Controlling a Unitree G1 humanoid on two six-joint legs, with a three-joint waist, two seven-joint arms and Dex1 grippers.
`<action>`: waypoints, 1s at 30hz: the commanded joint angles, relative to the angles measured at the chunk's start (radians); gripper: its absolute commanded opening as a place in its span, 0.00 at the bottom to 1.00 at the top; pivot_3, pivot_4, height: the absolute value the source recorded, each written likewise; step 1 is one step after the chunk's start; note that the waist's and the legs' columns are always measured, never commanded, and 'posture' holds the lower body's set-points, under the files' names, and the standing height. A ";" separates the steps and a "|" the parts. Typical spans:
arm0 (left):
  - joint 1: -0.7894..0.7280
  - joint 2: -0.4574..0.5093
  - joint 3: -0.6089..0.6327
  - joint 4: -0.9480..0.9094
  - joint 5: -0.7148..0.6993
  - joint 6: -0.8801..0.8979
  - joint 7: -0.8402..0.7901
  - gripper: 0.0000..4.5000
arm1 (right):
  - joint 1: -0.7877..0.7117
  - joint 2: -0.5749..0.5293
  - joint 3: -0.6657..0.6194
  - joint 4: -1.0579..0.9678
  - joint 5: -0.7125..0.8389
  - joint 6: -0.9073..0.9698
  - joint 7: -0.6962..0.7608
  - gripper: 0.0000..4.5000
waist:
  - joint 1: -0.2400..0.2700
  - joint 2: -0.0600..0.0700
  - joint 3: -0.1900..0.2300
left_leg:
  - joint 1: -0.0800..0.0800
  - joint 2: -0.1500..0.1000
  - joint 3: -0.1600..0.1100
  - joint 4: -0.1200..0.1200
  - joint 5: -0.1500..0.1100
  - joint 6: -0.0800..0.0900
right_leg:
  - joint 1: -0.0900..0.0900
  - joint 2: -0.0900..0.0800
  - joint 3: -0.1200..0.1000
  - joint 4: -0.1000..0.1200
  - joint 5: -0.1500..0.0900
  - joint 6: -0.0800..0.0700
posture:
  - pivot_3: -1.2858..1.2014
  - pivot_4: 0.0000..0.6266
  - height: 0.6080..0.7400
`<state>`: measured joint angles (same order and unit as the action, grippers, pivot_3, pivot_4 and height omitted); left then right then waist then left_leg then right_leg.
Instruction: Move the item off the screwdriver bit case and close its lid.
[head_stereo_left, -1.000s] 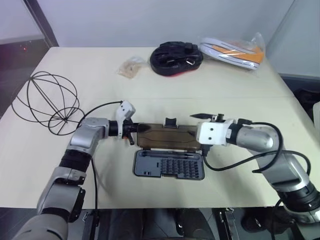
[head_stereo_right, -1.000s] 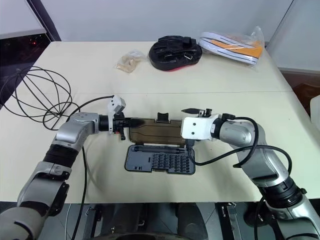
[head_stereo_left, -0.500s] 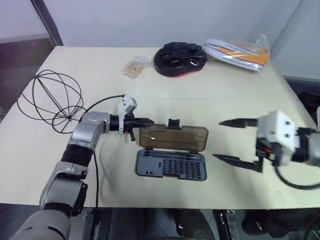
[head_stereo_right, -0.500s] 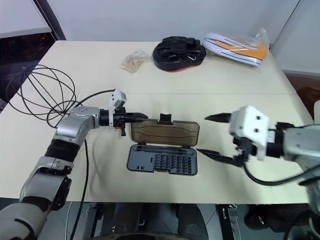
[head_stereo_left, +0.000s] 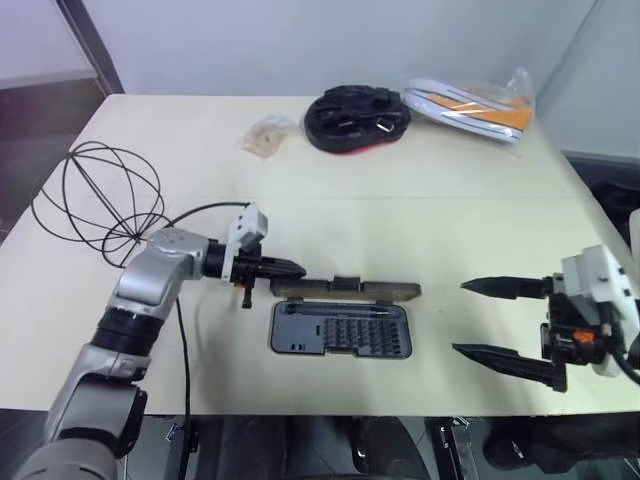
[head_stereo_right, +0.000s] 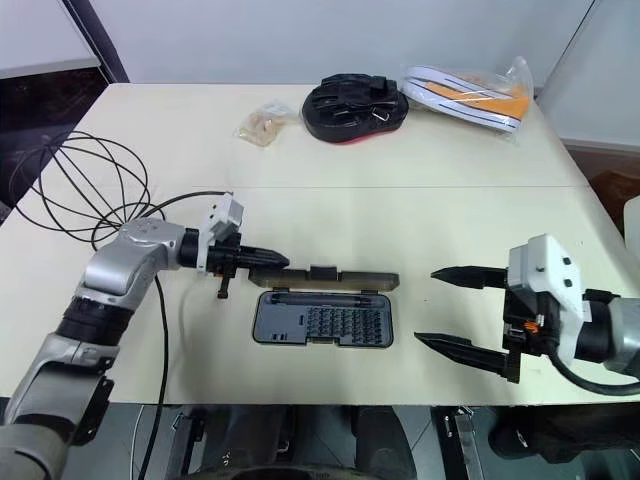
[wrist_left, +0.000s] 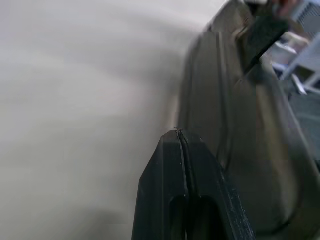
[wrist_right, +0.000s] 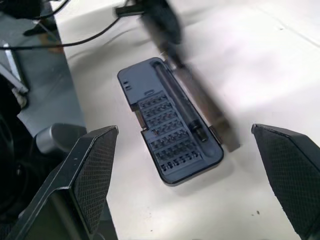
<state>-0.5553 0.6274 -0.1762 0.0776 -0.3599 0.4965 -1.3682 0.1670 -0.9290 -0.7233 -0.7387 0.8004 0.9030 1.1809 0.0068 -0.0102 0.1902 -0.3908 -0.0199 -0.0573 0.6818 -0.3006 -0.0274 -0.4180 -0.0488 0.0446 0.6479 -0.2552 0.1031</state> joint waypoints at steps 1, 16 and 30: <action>0.023 0.041 0.004 -0.073 0.003 -0.040 -0.021 0.00 | 0.025 -0.011 -0.017 0.031 -0.013 -0.060 -0.006 0.99 | 0.001 0.000 0.000 | 0.000 0.000 0.000 0.000 0.000 0.000 | 0.000 0.000 0.000 0.000 0.000 0.000 | 0.52 0.24 1.00; -0.192 -0.074 -0.051 0.174 0.082 -0.166 0.026 0.00 | 0.029 0.012 0.400 -0.161 -0.107 -0.147 -0.229 0.12 | -0.005 -0.001 0.000 | 0.001 0.000 0.000 0.001 0.000 0.000 | 0.002 0.001 -0.001 0.000 0.000 0.000 | 0.52 0.24 1.00; -0.297 -0.299 -0.258 0.516 0.306 -0.493 -0.051 0.00 | -0.319 0.151 1.111 -0.094 -0.436 -0.072 -0.469 0.02 | -0.004 -0.002 0.000 | -0.001 -0.002 0.000 0.001 0.000 0.000 | -0.002 0.002 0.000 0.000 0.000 0.000 | 0.52 0.24 1.00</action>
<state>-0.8361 0.3375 -0.4305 0.5975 -0.0589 0.0290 -1.4063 -0.1333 -0.7935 0.3573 -0.8193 0.3875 0.8187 0.7344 0.0029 -0.0118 0.1899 -0.3922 -0.0217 -0.0578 0.6831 -0.3005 -0.0275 -0.4197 -0.0467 0.0442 0.6480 -0.2554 0.1030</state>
